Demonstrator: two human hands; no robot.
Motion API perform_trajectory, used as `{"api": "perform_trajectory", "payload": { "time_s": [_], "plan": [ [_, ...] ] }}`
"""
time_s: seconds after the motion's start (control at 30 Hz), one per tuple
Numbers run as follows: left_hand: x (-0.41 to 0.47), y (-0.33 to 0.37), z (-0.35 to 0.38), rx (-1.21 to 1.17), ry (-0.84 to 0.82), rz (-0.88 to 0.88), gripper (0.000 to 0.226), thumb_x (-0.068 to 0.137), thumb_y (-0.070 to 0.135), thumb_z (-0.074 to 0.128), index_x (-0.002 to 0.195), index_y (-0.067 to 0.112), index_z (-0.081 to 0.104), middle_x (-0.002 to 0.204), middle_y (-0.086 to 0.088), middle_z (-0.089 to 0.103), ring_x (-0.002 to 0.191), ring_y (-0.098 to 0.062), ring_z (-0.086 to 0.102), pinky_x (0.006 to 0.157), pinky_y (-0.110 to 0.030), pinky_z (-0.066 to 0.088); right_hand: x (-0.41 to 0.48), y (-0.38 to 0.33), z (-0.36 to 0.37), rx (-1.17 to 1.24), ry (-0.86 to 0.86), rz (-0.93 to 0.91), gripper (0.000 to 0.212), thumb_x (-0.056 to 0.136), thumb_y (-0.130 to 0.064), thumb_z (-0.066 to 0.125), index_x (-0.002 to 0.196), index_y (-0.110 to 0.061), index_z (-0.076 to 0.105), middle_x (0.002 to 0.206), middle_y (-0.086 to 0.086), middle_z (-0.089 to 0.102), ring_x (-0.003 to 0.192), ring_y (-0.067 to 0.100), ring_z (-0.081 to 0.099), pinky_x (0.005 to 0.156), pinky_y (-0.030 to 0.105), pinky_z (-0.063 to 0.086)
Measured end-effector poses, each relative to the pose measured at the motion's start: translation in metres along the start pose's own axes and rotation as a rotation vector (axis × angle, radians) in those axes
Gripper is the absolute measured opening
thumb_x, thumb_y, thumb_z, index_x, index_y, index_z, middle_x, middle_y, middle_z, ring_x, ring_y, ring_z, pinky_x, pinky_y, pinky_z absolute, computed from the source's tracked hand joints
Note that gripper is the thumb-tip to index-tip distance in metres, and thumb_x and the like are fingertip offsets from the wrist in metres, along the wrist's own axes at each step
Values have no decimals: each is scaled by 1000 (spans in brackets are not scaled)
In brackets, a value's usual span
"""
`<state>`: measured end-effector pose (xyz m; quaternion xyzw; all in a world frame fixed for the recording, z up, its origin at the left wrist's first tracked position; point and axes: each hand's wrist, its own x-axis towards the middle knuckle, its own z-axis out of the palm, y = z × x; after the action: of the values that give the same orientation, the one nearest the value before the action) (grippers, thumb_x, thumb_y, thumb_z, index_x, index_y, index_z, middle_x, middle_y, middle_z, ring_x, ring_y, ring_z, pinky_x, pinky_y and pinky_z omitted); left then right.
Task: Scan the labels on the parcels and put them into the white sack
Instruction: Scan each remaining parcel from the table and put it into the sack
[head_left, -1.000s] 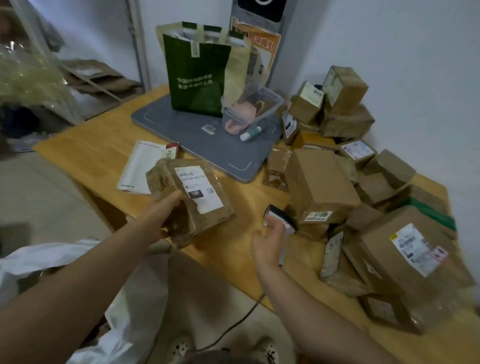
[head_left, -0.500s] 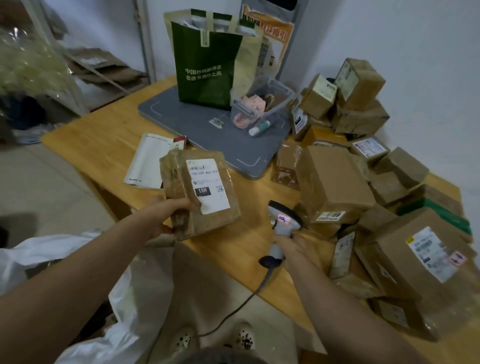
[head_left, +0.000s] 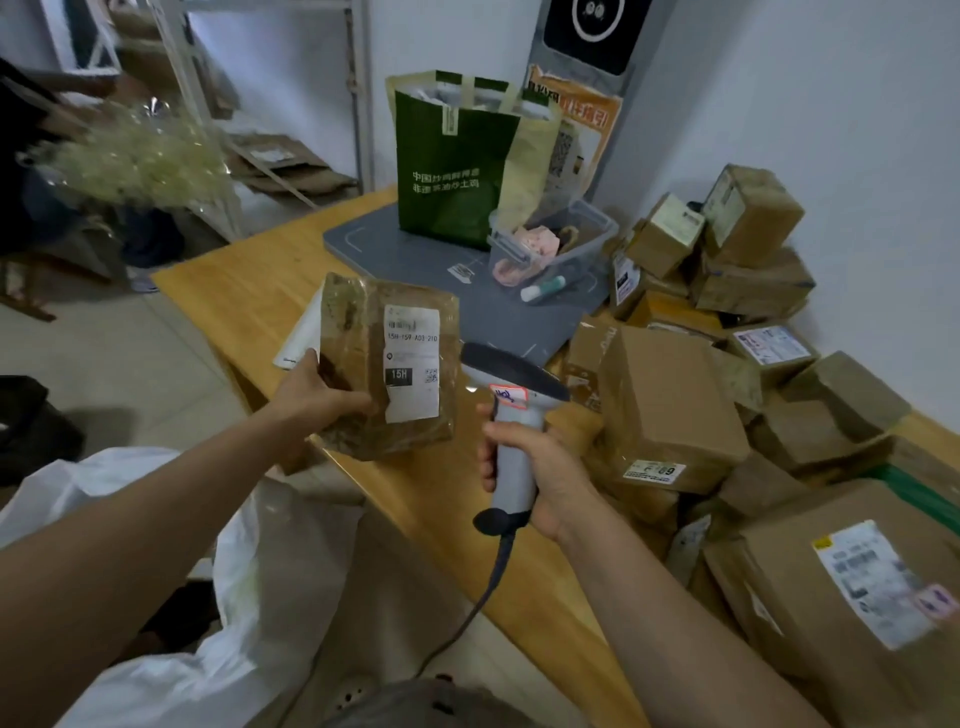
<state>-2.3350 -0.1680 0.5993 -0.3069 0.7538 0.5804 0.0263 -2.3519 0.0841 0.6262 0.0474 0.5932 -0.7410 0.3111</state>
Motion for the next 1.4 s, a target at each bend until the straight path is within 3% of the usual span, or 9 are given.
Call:
{"api": "perform_trajectory", "payload": {
  "time_s": [0.2,0.53,0.8,1.07,1.3,1.4],
  "plan": [
    [-14,3,1,-22,61,31,83,66,14,86,134,10,39,127,-10,53,115,-29,52,87,-38,50,2,-5,9,-172,24,-63,13,78,-12,76,84,-9,65,55,0,55,43,12,48,43,22,42],
    [-26,-1,-7,-44,120,46,83,65,14,86,134,12,39,120,-4,52,106,-23,50,80,-35,47,5,0,23,-246,6,-94,14,81,-12,75,85,-12,61,51,-3,54,42,11,48,44,23,43],
    [-33,-2,-16,-53,140,16,85,68,15,84,138,13,35,134,-10,49,123,-32,48,99,-48,47,5,0,37,-246,-17,-99,13,82,-11,74,84,-12,61,51,-3,54,43,11,48,45,24,43],
    [-45,-10,-30,-94,121,0,84,68,14,84,138,11,37,132,-13,52,121,-34,51,101,-53,45,5,4,50,-257,-42,-93,14,81,-15,76,83,-11,63,54,-2,57,45,11,50,47,26,46],
    [-62,-30,-71,-317,269,-125,48,77,23,74,120,15,55,111,-9,63,100,-26,61,82,-46,55,12,9,69,-202,-85,-21,19,76,-11,79,87,-6,64,54,2,58,42,13,49,43,24,44],
    [-75,-50,-101,-534,422,-225,46,79,37,71,117,17,56,109,-8,63,100,-25,61,75,-44,55,19,22,86,-201,-101,37,18,76,-6,77,91,-4,65,53,2,56,40,13,47,42,23,42]
  ]
}}
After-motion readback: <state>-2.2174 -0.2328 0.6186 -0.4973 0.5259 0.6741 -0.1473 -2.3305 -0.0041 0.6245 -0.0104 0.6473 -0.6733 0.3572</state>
